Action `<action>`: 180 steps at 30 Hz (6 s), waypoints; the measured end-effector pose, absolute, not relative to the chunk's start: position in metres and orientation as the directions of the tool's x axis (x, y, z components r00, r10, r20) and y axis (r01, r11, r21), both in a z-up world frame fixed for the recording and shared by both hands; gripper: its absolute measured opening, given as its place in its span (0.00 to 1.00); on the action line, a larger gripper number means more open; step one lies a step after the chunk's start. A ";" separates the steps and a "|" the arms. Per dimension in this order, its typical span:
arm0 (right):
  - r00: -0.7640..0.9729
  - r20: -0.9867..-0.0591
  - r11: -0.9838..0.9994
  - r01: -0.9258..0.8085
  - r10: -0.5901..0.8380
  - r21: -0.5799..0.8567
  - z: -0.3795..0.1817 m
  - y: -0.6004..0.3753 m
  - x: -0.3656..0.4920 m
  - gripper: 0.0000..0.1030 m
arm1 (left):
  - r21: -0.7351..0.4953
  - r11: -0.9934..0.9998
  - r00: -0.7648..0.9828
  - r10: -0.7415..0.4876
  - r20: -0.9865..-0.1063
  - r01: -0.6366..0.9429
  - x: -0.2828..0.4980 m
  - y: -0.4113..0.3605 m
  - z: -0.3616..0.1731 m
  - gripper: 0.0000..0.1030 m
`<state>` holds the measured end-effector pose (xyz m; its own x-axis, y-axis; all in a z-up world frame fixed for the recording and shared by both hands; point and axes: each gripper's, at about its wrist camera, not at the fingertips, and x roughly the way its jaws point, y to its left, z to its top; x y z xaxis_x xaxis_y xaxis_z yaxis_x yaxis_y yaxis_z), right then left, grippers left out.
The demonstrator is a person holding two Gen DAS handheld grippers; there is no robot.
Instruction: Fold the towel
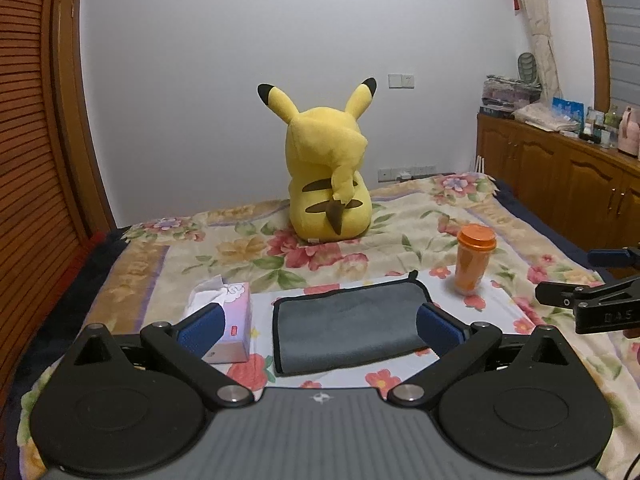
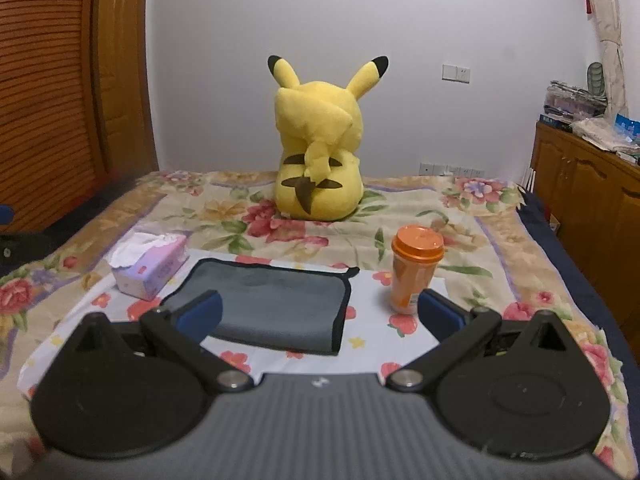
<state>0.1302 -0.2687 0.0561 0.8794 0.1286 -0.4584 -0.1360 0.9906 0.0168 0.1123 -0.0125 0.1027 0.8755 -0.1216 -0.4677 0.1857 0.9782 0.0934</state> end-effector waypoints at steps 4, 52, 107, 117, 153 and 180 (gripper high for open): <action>0.882 -0.454 0.991 -0.133 0.127 0.018 0.060 -0.268 0.117 1.00 | 0.090 0.979 0.881 -0.120 -0.458 0.180 0.095 -0.015 0.106 1.00; 0.868 -0.489 0.995 -0.098 0.089 0.008 -0.019 -0.250 0.032 1.00 | 0.057 0.990 0.804 -0.073 -0.590 0.132 0.020 -0.003 -0.011 1.00; 0.947 -0.320 0.998 -0.012 0.030 0.058 -0.017 -0.270 0.015 1.00 | 0.084 0.992 0.924 -0.059 -0.378 0.098 -0.003 0.005 -0.003 1.00; 0.948 -0.317 0.998 -0.001 0.022 0.066 -0.017 -0.272 0.014 1.00 | 0.091 0.991 0.923 -0.059 -0.381 0.101 -0.004 0.004 -0.003 1.00; 0.948 -0.318 0.998 -0.002 0.023 0.066 -0.017 -0.272 0.014 1.00 | 0.074 0.993 0.917 -0.060 -0.395 0.096 -0.004 0.006 -0.009 1.00; 0.948 -0.317 0.998 -0.001 0.022 0.067 -0.016 -0.272 0.014 1.00 | 0.074 0.993 0.917 -0.058 -0.396 0.095 -0.001 0.008 -0.007 1.00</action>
<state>0.0138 -0.2720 -0.0161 0.9480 0.0222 -0.3175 -0.0009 0.9978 0.0670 -0.0013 0.0085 -0.0074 0.9166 -0.0581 -0.3956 0.0950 0.9927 0.0743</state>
